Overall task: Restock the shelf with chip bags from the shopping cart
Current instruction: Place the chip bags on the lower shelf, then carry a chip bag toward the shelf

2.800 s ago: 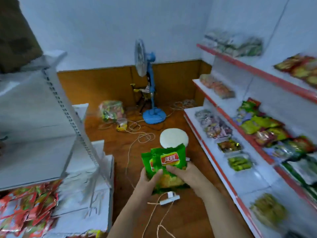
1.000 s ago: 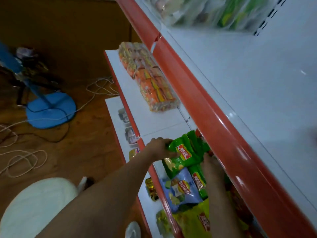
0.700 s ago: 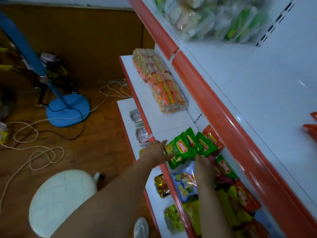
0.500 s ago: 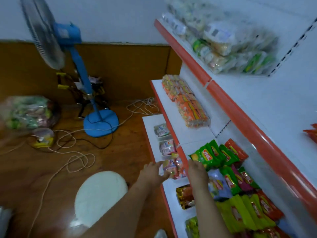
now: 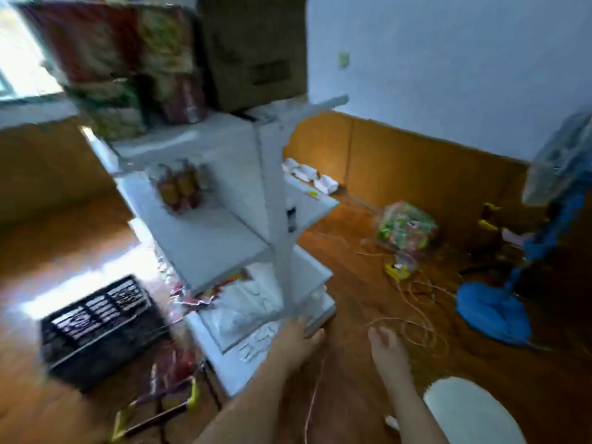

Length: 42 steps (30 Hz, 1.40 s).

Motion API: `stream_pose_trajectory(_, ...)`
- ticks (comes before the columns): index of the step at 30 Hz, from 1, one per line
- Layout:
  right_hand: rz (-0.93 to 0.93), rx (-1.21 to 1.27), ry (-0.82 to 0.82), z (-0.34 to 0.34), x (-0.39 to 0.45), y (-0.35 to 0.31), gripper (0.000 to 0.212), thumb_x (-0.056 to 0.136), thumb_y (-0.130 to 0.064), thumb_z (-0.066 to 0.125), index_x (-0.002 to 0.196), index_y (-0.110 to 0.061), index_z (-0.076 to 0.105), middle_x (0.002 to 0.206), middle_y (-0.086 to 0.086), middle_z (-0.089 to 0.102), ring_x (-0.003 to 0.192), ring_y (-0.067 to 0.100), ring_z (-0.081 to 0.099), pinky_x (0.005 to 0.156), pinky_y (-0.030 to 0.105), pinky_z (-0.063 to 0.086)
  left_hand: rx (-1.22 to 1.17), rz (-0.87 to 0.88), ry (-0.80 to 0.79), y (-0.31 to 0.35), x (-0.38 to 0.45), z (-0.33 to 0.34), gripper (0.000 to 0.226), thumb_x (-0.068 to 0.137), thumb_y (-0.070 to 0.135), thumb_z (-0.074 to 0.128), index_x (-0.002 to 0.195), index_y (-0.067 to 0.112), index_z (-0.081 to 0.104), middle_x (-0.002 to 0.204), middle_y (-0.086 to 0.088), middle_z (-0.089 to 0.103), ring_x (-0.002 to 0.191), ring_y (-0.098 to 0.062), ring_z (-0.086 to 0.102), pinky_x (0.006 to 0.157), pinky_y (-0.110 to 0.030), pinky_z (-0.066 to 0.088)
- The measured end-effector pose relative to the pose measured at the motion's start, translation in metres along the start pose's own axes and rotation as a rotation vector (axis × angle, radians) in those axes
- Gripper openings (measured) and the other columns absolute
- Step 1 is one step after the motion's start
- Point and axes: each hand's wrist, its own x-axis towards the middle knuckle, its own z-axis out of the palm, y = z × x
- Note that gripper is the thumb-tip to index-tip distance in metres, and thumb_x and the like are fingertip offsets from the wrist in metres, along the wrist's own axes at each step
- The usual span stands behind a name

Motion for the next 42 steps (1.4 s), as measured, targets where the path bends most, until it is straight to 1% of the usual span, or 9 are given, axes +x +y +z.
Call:
stream_pose_trajectory(3, -0.151, -0.096, -0.202, 0.086, -0.023, -0.031, 0.045, 0.099, -0.033, 0.048, 0.135, -0.007, 0.05, 0.139, 0.017, 0.052, 0.128, 0.033, 0.048, 0.101, 0.038, 0.038, -0.054, -0.213, 0.144, -0.082, -0.052, -0.064, 0.055, 0.09, 0.052, 0.056, 0.137, 0.025, 0.051, 0.137, -0.005, 0.057, 0.127, -0.026, 0.053, 0.104, -0.035, 0.043)
stream_pose_trajectory(7, -0.263, -0.184, -0.454, 0.188, -0.061, -0.048, 0.049, 0.099, -0.037, 0.045, 0.14, -0.01, 0.044, 0.146, 0.015, 0.045, 0.131, 0.033, 0.045, 0.103, 0.041, 0.038, -0.082, -0.434, 0.211, -0.165, -0.131, -0.103, 0.065, 0.087, 0.064, 0.048, 0.142, 0.03, 0.044, 0.14, -0.002, 0.052, 0.126, -0.024, 0.052, 0.102, -0.036, 0.045)
stream_pose_trajectory(14, -0.292, -0.297, -0.633, 0.312, -0.114, -0.043, 0.045, 0.097, -0.038, 0.049, 0.134, -0.013, 0.05, 0.138, 0.011, 0.053, 0.126, 0.027, 0.05, 0.102, 0.039, 0.041, -0.165, -0.548, 0.222, -0.257, -0.184, -0.134, 0.059, 0.092, 0.056, 0.05, 0.145, 0.031, 0.041, 0.144, -0.001, 0.047, 0.132, -0.021, 0.047, 0.107, -0.038, 0.042)
stream_pose_trajectory(21, -0.215, -0.368, -0.569, 0.443, -0.074, -0.047, 0.048, 0.097, -0.037, 0.05, 0.139, -0.014, 0.047, 0.141, 0.009, 0.05, 0.129, 0.026, 0.048, 0.104, 0.039, 0.04, -0.221, -0.574, 0.141, -0.38, -0.114, -0.176, 0.058, 0.096, 0.047, 0.051, 0.146, 0.023, 0.04, 0.145, -0.003, 0.048, 0.132, -0.02, 0.047, 0.105, -0.031, 0.04)
stream_pose_trajectory(26, -0.183, -0.466, -0.51, 0.525, -0.029, -0.053, 0.046, 0.097, -0.032, 0.052, 0.138, -0.014, 0.049, 0.14, 0.011, 0.052, 0.128, 0.026, 0.049, 0.105, 0.039, 0.041, -0.223, -0.617, -0.001, -0.466, -0.058, -0.203, 0.056, 0.095, 0.048, 0.052, 0.144, 0.024, 0.043, 0.131, -0.006, 0.056, 0.121, -0.023, 0.055, 0.1, -0.038, 0.047)
stream_pose_trajectory(32, -0.178, -0.573, -0.457, 0.578, 0.02, -0.064, 0.041, 0.097, -0.028, 0.051, 0.136, -0.016, 0.052, 0.137, 0.012, 0.052, 0.126, 0.028, 0.05, 0.103, 0.04, 0.043, -0.195, -0.665, 0.03, -0.534, -0.008, -0.235, 0.046, 0.095, 0.046, 0.052, 0.136, 0.025, 0.049, 0.128, -0.001, 0.057, 0.115, -0.02, 0.059, 0.09, -0.031, 0.05)
stream_pose_trajectory(36, -0.184, -0.616, -0.476, 0.622, 0.046, -0.046, 0.043, 0.097, -0.029, 0.05, 0.139, -0.017, 0.048, 0.14, 0.008, 0.052, 0.127, 0.024, 0.05, 0.104, 0.037, 0.041, -0.214, -0.691, 0.028, -0.569, 0.034, -0.216, 0.044, 0.096, 0.042, 0.051, 0.136, 0.023, 0.048, 0.127, -0.002, 0.059, 0.109, -0.02, 0.061, 0.085, -0.029, 0.051)
stream_pose_trajectory(38, -0.194, -0.626, -0.501, 0.649, 0.058, -0.033, 0.043, 0.098, -0.032, 0.049, 0.139, -0.02, 0.047, 0.142, 0.004, 0.05, 0.129, 0.021, 0.049, 0.104, 0.033, 0.04, -0.238, -0.707, 0.019, -0.588, 0.058, -0.195, 0.046, 0.095, 0.042, 0.051, 0.137, 0.021, 0.047, 0.127, -0.003, 0.061, 0.109, -0.021, 0.062, 0.088, -0.035, 0.054)
stream_pose_trajectory(42, -0.23, -0.686, -0.6, 0.707, 0.093, 0.004, 0.044, 0.098, -0.034, 0.046, 0.141, -0.025, 0.044, 0.139, -0.002, 0.05, 0.127, 0.016, 0.048, 0.095, 0.023, 0.036, -0.263, -0.758, -0.036, -0.631, 0.104, -0.14, 0.033, 0.1, 0.027, 0.043, 0.126, 0.01, 0.055, 0.119, -0.01, 0.065, 0.107, -0.028, 0.062, 0.09, -0.038, 0.051)
